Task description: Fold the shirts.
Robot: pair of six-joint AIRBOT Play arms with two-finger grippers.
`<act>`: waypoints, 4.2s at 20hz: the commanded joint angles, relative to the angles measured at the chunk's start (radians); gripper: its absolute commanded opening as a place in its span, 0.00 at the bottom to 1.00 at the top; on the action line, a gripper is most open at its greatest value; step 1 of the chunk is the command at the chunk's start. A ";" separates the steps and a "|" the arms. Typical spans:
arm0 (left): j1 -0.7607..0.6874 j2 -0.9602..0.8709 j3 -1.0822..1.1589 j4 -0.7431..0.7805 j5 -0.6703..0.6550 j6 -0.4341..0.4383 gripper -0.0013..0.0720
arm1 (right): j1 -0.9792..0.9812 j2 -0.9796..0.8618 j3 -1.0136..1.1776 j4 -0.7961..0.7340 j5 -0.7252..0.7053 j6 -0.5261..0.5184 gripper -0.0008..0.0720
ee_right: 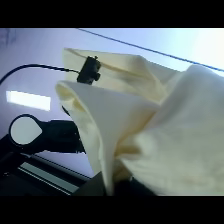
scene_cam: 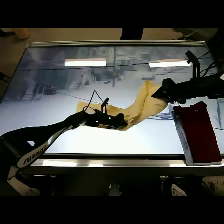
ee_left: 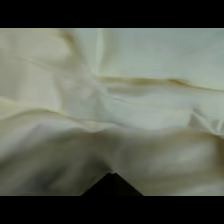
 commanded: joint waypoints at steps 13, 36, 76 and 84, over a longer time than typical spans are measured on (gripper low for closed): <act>0.830 0.781 0.029 0.639 -0.161 -0.123 0.06 | 0.579 -0.543 0.004 0.462 -0.521 -0.123 0.04; 0.900 0.890 0.021 0.796 -0.328 -0.120 0.06 | 0.355 -0.570 -0.130 -0.071 -0.332 -0.047 0.88; 0.900 0.863 0.021 0.795 -0.327 -0.100 0.06 | -0.883 -0.025 -0.173 -0.775 0.262 0.219 0.04; 0.850 0.855 0.036 0.785 -0.257 -0.105 0.05 | -0.883 0.040 -0.179 -0.519 -0.031 0.128 0.99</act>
